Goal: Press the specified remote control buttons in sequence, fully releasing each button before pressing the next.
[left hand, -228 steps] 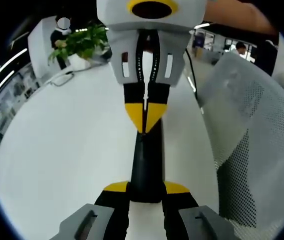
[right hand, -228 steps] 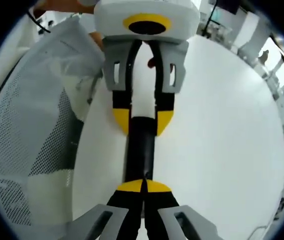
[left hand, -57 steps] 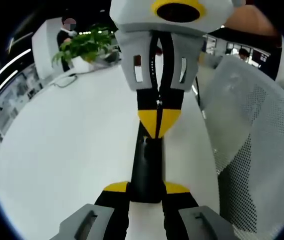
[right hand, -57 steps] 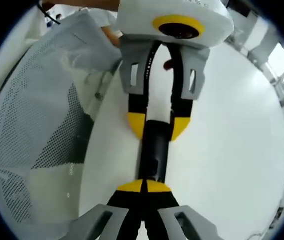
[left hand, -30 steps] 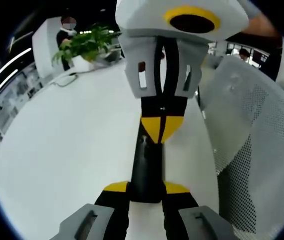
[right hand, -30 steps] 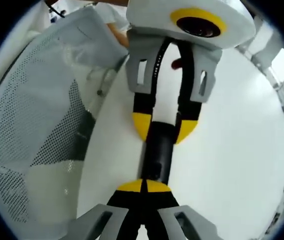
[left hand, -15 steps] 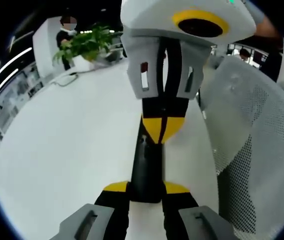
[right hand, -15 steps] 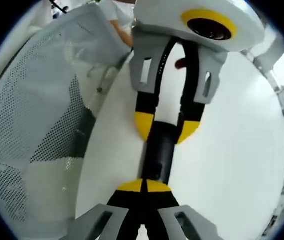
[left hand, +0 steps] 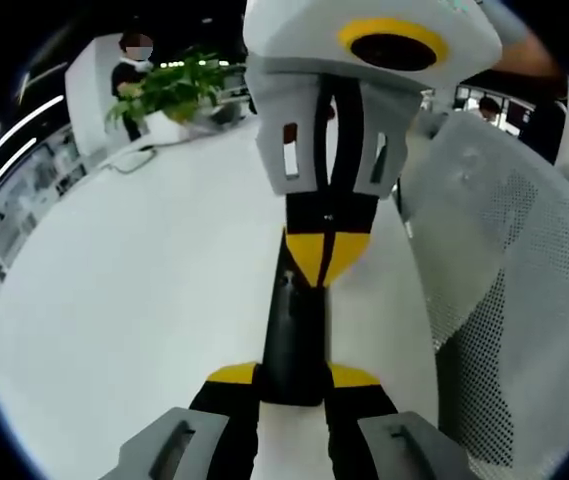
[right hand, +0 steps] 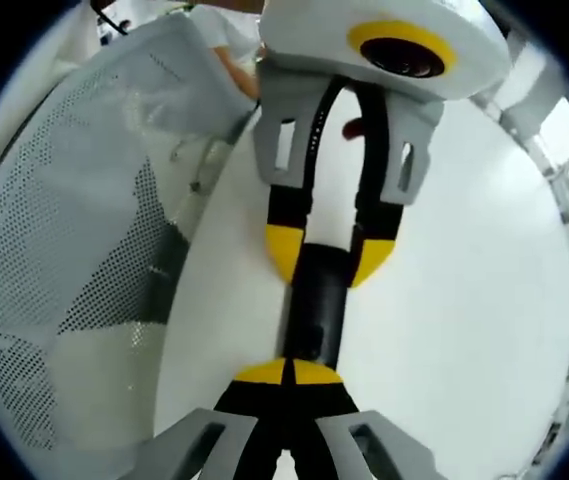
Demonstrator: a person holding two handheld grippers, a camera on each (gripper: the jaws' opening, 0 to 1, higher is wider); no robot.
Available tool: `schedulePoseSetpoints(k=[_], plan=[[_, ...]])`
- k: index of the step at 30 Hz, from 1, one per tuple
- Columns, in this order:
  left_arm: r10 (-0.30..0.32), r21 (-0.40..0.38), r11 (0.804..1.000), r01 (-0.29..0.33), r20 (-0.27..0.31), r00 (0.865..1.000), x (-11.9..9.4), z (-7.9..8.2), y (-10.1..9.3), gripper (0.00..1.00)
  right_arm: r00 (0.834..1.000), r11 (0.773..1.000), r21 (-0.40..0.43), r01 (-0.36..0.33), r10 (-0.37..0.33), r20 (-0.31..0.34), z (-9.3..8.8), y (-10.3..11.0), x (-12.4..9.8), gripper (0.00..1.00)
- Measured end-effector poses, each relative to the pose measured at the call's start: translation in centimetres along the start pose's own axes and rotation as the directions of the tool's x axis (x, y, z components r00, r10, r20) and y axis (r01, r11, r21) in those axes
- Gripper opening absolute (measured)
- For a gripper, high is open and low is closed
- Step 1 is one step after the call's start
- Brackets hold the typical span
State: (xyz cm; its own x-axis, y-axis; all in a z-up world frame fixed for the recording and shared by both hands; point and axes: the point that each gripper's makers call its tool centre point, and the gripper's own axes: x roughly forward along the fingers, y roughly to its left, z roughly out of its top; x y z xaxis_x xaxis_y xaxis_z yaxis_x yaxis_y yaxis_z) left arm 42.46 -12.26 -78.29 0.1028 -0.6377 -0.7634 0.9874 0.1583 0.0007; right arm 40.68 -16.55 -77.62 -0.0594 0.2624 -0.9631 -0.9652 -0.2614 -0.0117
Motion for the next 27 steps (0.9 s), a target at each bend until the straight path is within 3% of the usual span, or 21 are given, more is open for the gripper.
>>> schedulePoseSetpoints(k=[10,27], plan=[[0.0,0.0,1.0,0.0,0.008,1.0,0.0,0.0,0.0,0.24,0.999,0.999,0.029,0.015,-0.015,0.03,0.3,-0.6,-0.8,0.0],[0.002,0.001,1.0,-0.002,0.008,1.0,-0.1,-0.1,-0.1,0.24,1.0,1.0,0.005,0.007,-0.007,0.015,0.9,-1.5,-0.5,0.0]])
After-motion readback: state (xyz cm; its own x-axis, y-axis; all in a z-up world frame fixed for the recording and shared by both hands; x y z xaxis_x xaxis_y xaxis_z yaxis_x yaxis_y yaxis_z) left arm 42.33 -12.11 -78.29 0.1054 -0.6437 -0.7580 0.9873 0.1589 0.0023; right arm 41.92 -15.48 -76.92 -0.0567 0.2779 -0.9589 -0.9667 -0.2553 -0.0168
